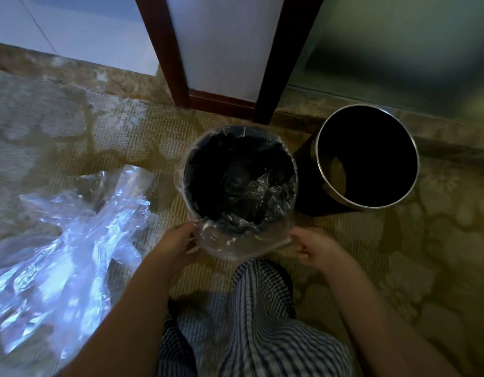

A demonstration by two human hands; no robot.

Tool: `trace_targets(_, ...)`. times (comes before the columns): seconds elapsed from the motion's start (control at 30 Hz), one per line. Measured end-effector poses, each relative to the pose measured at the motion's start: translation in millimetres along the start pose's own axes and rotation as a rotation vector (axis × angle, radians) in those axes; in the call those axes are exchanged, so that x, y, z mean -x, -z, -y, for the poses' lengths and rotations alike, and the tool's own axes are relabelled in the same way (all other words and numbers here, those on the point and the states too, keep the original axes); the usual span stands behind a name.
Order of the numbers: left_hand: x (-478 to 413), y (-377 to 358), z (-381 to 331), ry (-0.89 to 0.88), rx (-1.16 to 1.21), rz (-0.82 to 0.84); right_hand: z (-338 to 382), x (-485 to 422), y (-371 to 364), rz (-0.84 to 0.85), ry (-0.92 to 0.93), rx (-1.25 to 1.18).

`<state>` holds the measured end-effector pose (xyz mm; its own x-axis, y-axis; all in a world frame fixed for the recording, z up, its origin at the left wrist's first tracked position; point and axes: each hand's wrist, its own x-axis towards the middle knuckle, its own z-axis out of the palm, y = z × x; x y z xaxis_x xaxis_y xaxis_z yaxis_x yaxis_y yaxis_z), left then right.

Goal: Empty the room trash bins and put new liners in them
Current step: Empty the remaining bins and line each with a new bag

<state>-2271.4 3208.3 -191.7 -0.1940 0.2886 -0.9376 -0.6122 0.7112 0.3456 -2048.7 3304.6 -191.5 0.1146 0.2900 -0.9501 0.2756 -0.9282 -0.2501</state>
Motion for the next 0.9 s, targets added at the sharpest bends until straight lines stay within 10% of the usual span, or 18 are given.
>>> trace_targets(0.27,-22,9,0,0.022,0.391,-0.139,3,-9,0,-0.022,-0.086,-0.654)
trace_targets(0.47,-17,-5,-11,-0.162,0.444,-0.050,17,-7,-7,0.149,0.094,-0.665)
trace_targets(0.9,51,-43,-13,-0.408,-1.205,-0.245,17,18,52,-0.191,0.349,0.103)
